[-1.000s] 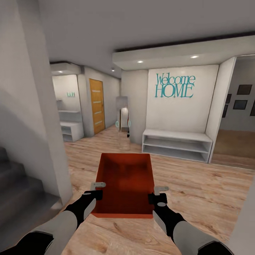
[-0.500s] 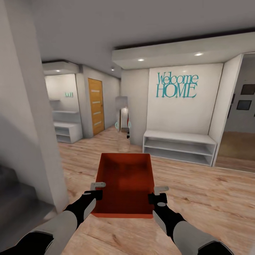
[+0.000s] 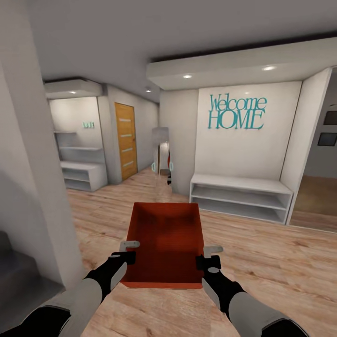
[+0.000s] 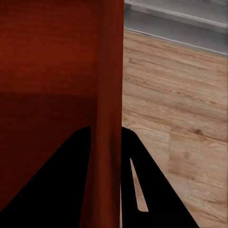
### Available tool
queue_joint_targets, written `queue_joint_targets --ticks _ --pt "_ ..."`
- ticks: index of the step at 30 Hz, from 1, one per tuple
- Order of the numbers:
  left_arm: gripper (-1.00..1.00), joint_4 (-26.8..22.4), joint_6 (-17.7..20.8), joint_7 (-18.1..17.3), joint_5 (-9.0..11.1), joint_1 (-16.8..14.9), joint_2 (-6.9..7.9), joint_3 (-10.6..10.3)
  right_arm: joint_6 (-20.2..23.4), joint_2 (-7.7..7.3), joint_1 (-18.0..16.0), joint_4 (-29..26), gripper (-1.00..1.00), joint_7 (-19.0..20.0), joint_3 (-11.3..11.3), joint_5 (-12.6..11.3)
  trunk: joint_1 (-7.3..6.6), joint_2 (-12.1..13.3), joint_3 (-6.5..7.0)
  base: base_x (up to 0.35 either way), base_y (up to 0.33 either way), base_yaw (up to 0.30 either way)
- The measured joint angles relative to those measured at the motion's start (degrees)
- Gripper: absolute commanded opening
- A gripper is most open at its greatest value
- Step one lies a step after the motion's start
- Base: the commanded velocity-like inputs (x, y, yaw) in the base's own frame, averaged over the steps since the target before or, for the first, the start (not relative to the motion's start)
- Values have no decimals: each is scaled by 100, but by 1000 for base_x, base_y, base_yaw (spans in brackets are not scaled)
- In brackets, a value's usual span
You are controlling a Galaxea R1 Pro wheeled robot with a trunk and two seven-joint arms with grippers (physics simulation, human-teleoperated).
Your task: Move the two storage containers from the living room to the garage. In the garage, place one container on the floor and stack the other container on top of it (either order is fine).
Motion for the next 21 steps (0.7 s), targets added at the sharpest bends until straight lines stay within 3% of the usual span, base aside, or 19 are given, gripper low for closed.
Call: queue_joint_targets --ticks 21 --pt "-100 0 -19 0 3 0 -2 -3 -14 -3 0 -3 -100 -2 4 1 0 0 0 322 0 0"
